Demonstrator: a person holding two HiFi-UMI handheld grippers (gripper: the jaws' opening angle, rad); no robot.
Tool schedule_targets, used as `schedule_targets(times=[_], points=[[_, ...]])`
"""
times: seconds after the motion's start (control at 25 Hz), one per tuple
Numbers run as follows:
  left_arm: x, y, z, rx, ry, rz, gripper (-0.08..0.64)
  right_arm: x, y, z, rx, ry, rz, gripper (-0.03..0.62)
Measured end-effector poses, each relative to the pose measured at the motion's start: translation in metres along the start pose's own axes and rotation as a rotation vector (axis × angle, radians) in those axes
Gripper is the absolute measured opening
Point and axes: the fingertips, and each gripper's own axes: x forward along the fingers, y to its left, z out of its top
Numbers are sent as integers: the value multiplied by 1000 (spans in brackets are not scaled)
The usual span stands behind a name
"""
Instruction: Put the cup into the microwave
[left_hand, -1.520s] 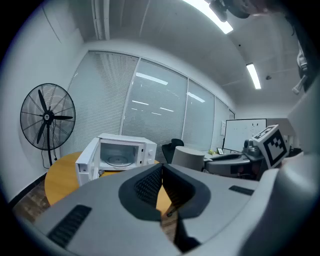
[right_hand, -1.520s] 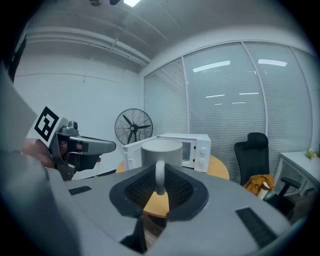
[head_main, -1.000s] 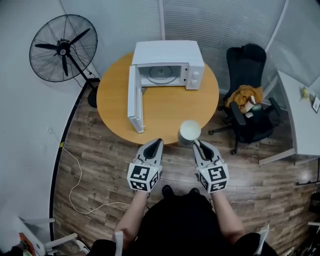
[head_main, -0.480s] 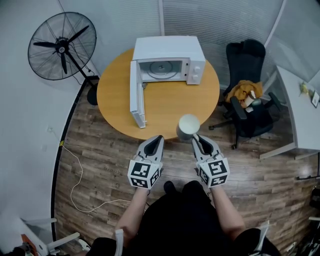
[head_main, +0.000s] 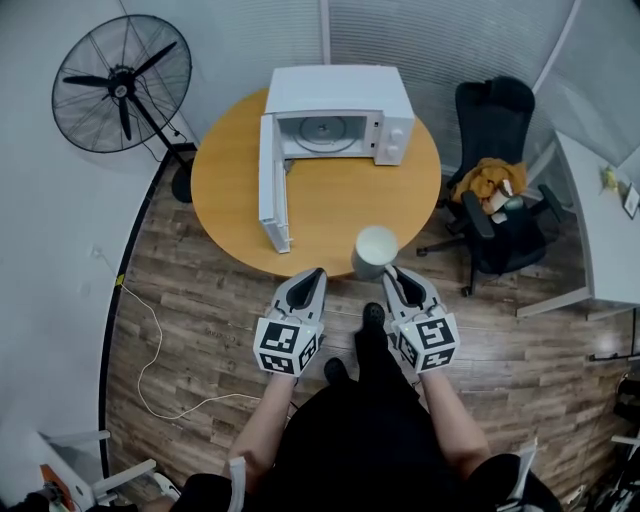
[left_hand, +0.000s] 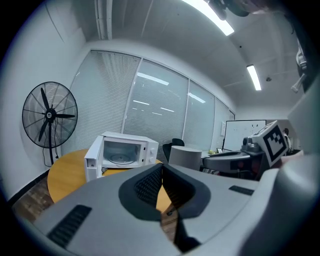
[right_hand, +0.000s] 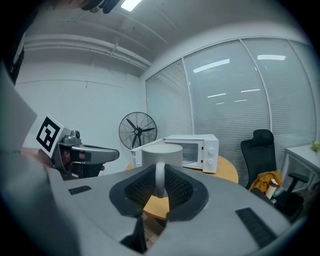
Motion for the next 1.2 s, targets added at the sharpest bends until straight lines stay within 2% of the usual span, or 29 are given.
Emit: schedule_targets(times=[0.6, 1.2], points=[[71, 40, 19, 0, 21, 66, -3, 79, -48, 19, -21, 2, 88, 57], [160, 71, 37, -17, 52, 178, -3, 166, -119, 31, 10, -4, 196, 57]])
